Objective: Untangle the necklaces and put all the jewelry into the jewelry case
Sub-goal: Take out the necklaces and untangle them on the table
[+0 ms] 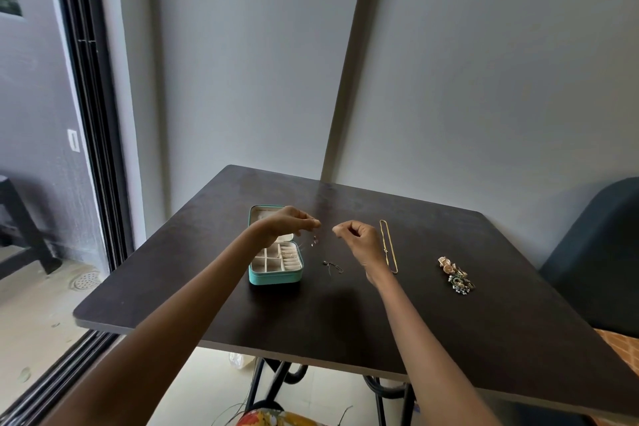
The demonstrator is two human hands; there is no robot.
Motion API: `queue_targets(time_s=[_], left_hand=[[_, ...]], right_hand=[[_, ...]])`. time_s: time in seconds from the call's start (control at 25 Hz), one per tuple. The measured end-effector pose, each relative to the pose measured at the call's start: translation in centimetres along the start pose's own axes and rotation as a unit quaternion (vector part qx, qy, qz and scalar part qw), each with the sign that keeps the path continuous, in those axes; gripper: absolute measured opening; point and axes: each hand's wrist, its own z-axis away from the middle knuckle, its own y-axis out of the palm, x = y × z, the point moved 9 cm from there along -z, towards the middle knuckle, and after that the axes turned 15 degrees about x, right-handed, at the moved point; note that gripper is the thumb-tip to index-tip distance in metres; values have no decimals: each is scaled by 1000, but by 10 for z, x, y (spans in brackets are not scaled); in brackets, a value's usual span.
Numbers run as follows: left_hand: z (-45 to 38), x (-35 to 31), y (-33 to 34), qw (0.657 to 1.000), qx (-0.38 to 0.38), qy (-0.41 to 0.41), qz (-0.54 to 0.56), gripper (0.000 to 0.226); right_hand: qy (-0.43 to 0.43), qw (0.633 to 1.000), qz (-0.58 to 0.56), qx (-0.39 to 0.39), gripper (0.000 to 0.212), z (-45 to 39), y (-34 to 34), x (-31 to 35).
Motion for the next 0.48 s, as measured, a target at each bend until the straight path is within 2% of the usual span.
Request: queue_targets(time_s=[0.24,0.48], left_hand=[[2,-7,-1,1000,-4,12,8,29],[4,-10,0,1000,-7,7,-5,28]], right_hand=[[-22,999,16,26,1,-4,10,11],[-12,997,68,23,8,-10,12,16]])
